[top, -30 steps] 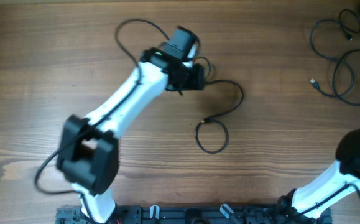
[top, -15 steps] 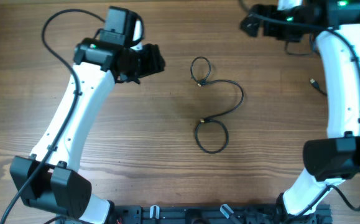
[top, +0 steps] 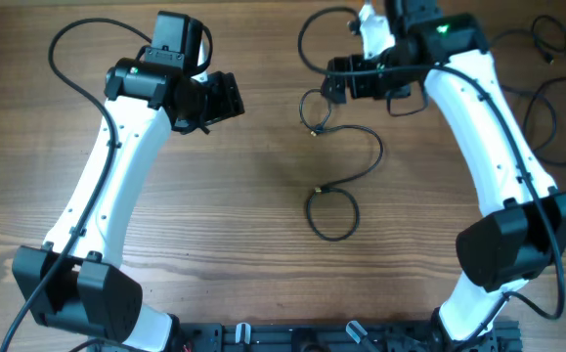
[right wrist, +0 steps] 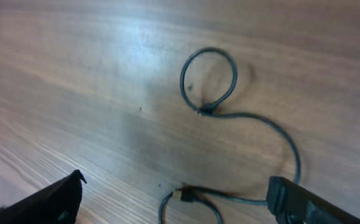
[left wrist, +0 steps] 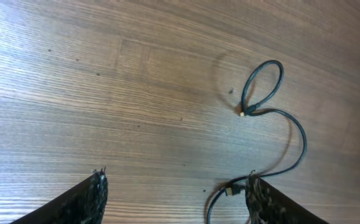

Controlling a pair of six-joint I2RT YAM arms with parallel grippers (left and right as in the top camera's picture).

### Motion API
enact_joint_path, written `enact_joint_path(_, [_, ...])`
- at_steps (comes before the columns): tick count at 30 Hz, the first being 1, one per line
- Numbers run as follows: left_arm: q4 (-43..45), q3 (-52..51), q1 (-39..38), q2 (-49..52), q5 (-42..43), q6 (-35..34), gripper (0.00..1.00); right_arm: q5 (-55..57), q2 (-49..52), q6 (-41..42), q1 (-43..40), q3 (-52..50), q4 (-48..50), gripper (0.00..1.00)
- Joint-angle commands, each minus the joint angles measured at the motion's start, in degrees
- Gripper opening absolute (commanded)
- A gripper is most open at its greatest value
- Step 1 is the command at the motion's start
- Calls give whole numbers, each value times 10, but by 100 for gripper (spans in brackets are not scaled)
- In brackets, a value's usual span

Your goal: Untangle cables

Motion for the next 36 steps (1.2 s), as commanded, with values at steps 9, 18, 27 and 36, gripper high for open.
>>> enact_joint_path(9, [-2, 0, 9, -1, -29, 2, 76, -37, 8, 19, 15, -67, 61, 93])
enact_joint_path(18, [10, 0, 70, 2, -47, -28, 77, -66, 8, 61, 34, -135, 127, 72])
enact_joint_path(27, [1, 0, 79, 3, -48, -27, 78, 36, 9, 106, 10, -181, 128, 65])
enact_joint_path(36, [-4, 0, 79, 7, -48, -27, 79, -1, 29, 118, -97, -225, 97, 67])
